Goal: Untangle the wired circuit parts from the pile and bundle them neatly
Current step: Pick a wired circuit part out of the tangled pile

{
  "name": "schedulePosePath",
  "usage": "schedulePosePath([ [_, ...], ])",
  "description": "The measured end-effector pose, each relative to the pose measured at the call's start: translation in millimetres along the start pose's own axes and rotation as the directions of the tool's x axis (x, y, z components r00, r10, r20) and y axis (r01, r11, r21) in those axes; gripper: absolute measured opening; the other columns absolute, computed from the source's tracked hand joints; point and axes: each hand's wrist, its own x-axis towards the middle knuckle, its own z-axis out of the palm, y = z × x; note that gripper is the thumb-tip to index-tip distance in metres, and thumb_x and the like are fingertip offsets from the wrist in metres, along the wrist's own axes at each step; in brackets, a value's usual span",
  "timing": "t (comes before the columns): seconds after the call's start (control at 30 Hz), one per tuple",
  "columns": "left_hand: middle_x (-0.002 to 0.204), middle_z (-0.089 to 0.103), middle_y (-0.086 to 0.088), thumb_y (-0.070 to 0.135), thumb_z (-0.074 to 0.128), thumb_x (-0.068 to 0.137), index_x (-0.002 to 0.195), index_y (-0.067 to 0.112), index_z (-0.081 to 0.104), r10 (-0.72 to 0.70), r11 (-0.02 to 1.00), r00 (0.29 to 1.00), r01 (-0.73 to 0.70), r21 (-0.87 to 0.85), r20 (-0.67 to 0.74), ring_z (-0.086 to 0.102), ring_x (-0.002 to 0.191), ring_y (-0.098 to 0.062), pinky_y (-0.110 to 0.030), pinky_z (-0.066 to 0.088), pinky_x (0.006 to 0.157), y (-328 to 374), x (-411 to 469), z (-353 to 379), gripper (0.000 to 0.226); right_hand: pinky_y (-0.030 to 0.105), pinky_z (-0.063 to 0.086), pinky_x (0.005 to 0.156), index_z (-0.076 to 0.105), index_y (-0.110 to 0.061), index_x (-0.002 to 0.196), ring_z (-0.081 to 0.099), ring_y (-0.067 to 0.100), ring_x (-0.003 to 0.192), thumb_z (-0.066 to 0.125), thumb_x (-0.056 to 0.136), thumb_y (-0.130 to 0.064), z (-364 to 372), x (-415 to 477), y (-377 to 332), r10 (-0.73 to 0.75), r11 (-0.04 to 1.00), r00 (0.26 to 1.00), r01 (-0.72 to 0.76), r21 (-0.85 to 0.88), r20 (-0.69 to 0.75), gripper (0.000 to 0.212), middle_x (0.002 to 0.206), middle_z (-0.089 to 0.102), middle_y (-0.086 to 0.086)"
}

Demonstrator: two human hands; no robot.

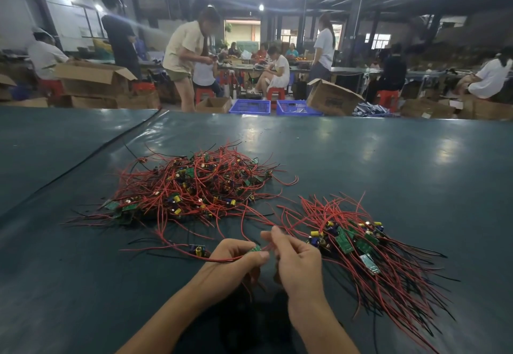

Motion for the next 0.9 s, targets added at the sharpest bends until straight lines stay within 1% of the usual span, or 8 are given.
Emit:
schedulePosePath([
  [0.1,0.05,0.055,0.001,0.036,0.058,0.083,0.05,0.021,0.056,0.008,1.0,1.0,-0.008,-0.003,0.025,0.052,0.054,-0.011,-0.017,0.043,0.061,4.6,-0.9,1.0,0.037,0.016,0.027,0.035,0.079,-0.019,0.067,0.032,0.001,0.036,0.063,0.094,-0.026,-16.5,12.3,-6.3,0.049,0.99,0.992,-0.033,0.14,-0.117,0.033,0.052,0.045,-0.008],
  [0.2,0.048,0.053,-0.002,0.04,0.061,0.076,0.048,0.018,0.055,0.028,0.997,1.0,-0.027,-0.071,0.012,0.051,0.052,-0.014,-0.019,0.043,0.062,7.6,-2.8,-0.6,0.036,0.015,0.027,0.033,0.079,-0.018,0.067,0.033,0.001,0.036,0.063,0.094,-0.025,-26.2,19.7,-10.1,0.047,0.97,0.981,0.0,0.245,-0.186,0.033,0.054,0.048,-0.006],
  [0.33,0.05,0.052,-0.007,0.033,0.064,0.076,0.047,0.014,0.054,0.002,0.982,0.998,-0.014,-0.191,-0.063,0.051,0.053,-0.018,-0.028,0.044,0.065,6.8,-3.3,-0.5,0.036,0.019,0.027,0.042,0.078,-0.019,0.072,0.033,0.004,0.044,0.062,0.093,-0.034,-20.5,15.3,-5.4,-0.08,0.982,0.981,0.108,0.157,-0.176,0.031,0.056,0.047,-0.007],
  [0.43,0.047,0.046,-0.007,0.028,0.065,0.071,0.044,0.015,0.05,-0.067,0.948,0.993,0.033,-0.315,-0.098,0.046,0.051,-0.02,-0.03,0.041,0.062,6.7,-2.1,-2.4,0.033,0.019,0.032,0.046,0.063,-0.011,0.074,0.034,0.005,0.048,0.063,0.085,-0.048,-9.9,6.3,0.3,-0.113,0.991,0.993,0.115,0.064,-0.034,0.039,0.053,0.042,-0.011],
  [0.57,0.051,0.048,-0.006,0.033,0.066,0.065,0.052,0.013,0.054,-0.106,0.919,0.99,0.132,-0.373,0.088,0.044,0.049,-0.016,-0.022,0.038,0.052,6.0,-6.2,-5.3,0.027,0.021,0.041,0.05,0.053,-0.02,0.052,0.046,0.007,0.044,0.052,0.084,-0.055,5.0,-7.9,7.1,-0.167,0.981,0.934,0.19,-0.046,0.315,0.048,0.046,0.048,-0.008],
  [0.63,0.053,0.051,-0.004,0.034,0.069,0.069,0.054,0.014,0.058,-0.135,0.917,0.984,0.17,-0.36,0.12,0.047,0.048,-0.013,-0.02,0.04,0.05,6.0,-6.5,-8.0,0.028,0.024,0.045,0.055,0.056,-0.019,0.045,0.053,0.01,0.048,0.044,0.088,-0.056,6.0,-10.2,6.5,-0.153,0.974,0.923,0.202,-0.106,0.352,0.058,0.046,0.053,-0.002],
  [0.77,0.06,0.063,-0.006,0.047,0.067,0.077,0.064,0.013,0.069,-0.172,0.942,0.985,0.165,-0.293,0.002,0.056,0.051,-0.011,-0.018,0.043,0.049,4.3,-2.1,-12.1,0.037,0.026,0.047,0.055,0.054,-0.016,0.044,0.053,0.016,0.049,0.039,0.099,-0.049,-2.8,-1.0,4.1,-0.077,0.986,0.987,0.096,-0.134,0.139,0.067,0.048,0.052,0.002],
  [0.9,0.068,0.07,0.0,0.021,0.058,0.08,0.079,0.023,0.074,0.064,0.995,0.964,-0.043,0.089,-0.258,0.061,0.059,-0.007,-0.019,0.047,0.055,-2.0,1.1,-19.9,0.016,0.024,0.026,0.04,0.033,-0.021,0.054,0.027,0.012,0.041,0.044,0.099,-0.052,-16.9,11.7,2.4,0.167,0.985,0.981,-0.161,0.069,-0.099,0.056,0.052,0.029,-0.003],
])
